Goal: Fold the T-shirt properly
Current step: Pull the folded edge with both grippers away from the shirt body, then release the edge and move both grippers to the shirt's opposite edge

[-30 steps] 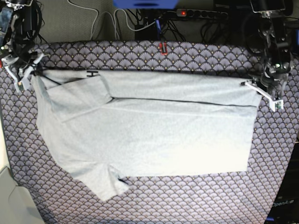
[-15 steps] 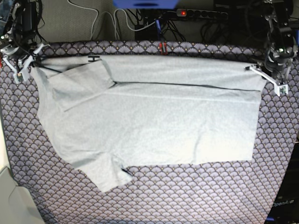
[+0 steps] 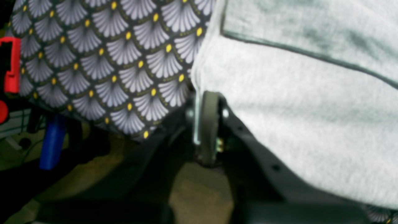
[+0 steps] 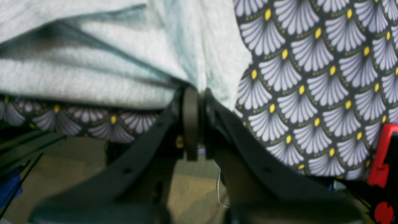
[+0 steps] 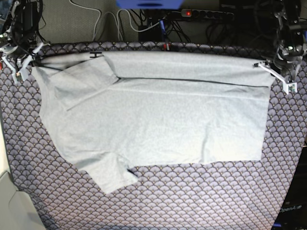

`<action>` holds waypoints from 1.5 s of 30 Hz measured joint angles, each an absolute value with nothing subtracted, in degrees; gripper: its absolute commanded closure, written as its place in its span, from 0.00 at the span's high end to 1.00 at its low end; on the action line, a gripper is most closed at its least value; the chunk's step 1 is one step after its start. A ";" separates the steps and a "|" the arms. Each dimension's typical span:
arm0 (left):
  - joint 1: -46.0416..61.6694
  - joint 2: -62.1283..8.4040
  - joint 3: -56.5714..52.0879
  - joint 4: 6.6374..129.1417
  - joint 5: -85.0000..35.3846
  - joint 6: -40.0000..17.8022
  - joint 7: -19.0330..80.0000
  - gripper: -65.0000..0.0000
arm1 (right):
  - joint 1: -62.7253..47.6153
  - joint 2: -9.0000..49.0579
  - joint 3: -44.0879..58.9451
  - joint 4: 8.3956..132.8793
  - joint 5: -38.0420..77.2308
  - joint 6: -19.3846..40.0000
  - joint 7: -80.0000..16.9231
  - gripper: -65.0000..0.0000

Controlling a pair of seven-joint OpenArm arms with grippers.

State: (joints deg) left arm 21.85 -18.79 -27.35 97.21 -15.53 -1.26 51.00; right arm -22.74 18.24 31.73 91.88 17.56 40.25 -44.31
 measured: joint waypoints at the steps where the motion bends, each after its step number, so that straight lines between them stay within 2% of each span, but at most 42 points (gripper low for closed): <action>1: 21.85 -18.74 -27.35 97.21 -15.51 -1.23 50.98 0.05 | -22.72 18.24 31.73 91.88 17.56 40.25 -44.31 0.00; 3: 21.82 -18.72 -27.38 97.21 -15.51 -1.21 50.98 0.14 | -22.76 18.24 31.73 91.88 17.56 40.25 -44.34 0.02; 4: 21.82 -18.72 -27.53 97.21 -15.44 -1.04 50.98 0.21 | -22.74 18.24 31.73 91.88 17.54 40.25 -44.34 0.06; 8: 21.87 -18.87 -27.62 97.17 -14.28 -0.43 50.81 0.60 | -23.73 18.44 31.73 91.88 16.91 40.23 -44.38 0.31; 10: 21.87 -18.83 -27.59 97.17 -14.66 -0.62 50.78 0.74 | -24.18 18.44 31.83 91.79 16.67 40.23 -44.86 0.42; 12: 21.89 -18.74 -27.55 97.17 -14.55 -0.62 50.78 0.83 | -24.14 18.46 31.88 91.77 16.69 40.21 -44.93 0.47; 18: 21.67 -18.90 -27.99 97.17 -14.63 -0.67 50.78 0.85 | -23.81 18.44 33.54 91.77 16.80 40.23 -44.77 0.47; 22: 18.90 -18.59 -32.25 97.19 -14.41 -0.40 50.87 0.85 | -22.98 18.70 37.50 91.77 17.08 40.23 -44.80 0.47; 26: 14.44 -18.85 -33.17 97.27 -14.24 -0.25 50.78 0.85 | -17.91 21.37 40.51 90.32 16.84 40.03 -44.66 0.47; 34: 7.33 -18.02 -32.75 97.43 -14.41 -0.45 50.98 0.85 | -3.27 28.10 38.30 82.48 16.69 40.23 -48.45 0.47; 36: 5.32 -17.85 -32.69 97.01 -14.35 -0.40 51.00 0.85 | 0.10 29.78 35.64 79.20 16.27 39.81 -48.23 0.47; 39: 2.85 -17.91 -32.82 94.24 -14.20 -0.51 50.78 0.85 | 7.99 30.35 26.48 71.99 15.64 40.03 -49.56 0.47; 45: -0.40 -17.65 -32.53 91.37 -14.44 -0.40 53.34 0.85 | 28.05 30.22 9.89 48.95 16.40 40.16 -40.38 0.47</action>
